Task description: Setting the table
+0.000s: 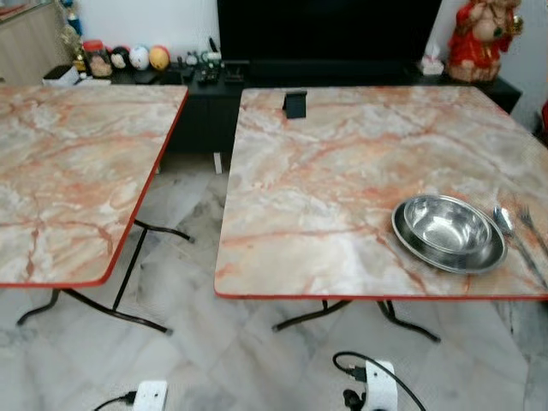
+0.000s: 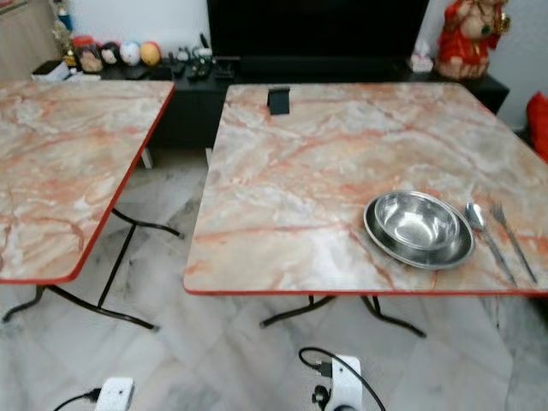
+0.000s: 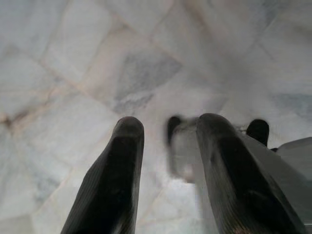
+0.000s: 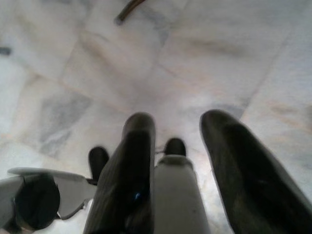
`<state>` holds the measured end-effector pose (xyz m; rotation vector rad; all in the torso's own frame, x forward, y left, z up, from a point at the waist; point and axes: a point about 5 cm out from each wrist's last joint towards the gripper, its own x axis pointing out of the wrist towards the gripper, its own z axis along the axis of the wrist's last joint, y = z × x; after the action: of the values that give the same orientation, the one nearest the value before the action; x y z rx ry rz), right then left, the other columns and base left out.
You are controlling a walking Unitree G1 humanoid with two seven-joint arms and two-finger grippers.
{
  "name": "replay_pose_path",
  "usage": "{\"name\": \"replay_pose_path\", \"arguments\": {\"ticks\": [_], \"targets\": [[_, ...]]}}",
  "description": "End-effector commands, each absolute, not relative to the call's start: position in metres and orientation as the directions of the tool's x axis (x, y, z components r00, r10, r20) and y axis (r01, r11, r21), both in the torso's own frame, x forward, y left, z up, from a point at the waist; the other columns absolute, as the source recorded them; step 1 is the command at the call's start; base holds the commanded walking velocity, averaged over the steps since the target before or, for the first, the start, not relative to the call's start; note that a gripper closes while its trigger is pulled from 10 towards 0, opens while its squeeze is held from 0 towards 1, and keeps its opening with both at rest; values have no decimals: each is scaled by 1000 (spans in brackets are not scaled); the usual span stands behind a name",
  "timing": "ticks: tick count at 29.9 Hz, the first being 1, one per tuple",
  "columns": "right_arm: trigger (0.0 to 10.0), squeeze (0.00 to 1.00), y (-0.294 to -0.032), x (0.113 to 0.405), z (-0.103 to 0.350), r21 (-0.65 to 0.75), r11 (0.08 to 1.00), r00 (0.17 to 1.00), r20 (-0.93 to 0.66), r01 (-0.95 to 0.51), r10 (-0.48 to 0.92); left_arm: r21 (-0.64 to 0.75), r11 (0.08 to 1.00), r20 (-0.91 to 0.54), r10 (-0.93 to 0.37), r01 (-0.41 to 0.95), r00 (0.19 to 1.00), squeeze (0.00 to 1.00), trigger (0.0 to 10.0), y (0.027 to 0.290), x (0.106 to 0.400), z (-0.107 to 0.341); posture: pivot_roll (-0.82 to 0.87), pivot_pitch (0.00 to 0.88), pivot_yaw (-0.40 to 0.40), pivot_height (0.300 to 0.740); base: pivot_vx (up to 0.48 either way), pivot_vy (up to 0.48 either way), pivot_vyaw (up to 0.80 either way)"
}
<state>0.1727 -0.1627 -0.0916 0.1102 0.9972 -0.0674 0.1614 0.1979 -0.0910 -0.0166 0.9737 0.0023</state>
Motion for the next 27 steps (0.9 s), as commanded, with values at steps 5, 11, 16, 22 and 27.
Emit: {"name": "replay_pose_path", "arguments": {"ticks": [5, 11, 16, 22, 27], "targets": [[10000, 0, -151, 199, -80, 70, 995, 582, -813, 76, 13, 3, 1000, -831, 14, -21, 557, 0, 10000, 206, 160, -90, -22, 0, -8, 736, 0, 343, 0], [10000, 0, -141, 208, -75, 64, 997, 591, -806, 36, 30, 3, 1000, -832, 15, -22, 555, 0, 10000, 206, 159, -91, -17, 0, -9, 736, 0, 341, -344], [10000, 0, -147, 199, -80, 78, 995, 573, -819, 54, 33, 4, 1000, -832, 16, -22, 554, 0, 10000, 206, 159, -91, -17, 0, -9, 736, 0, 338, 0], [10000, 0, -148, 202, -78, 80, 995, 581, -814, 63, 29, 2, 1000, -832, 14, -21, 554, 0, 10000, 206, 159, -91, -18, 0, -6, 736, 0, 333, 0], [10000, 0, -149, 204, -77, 55, 998, 591, -806, 26, 29, 3, 1000, -832, 15, -23, 555, 0, 10000, 207, 160, -90, -15, 0, -7, 736, 0, 329, 0]]}}
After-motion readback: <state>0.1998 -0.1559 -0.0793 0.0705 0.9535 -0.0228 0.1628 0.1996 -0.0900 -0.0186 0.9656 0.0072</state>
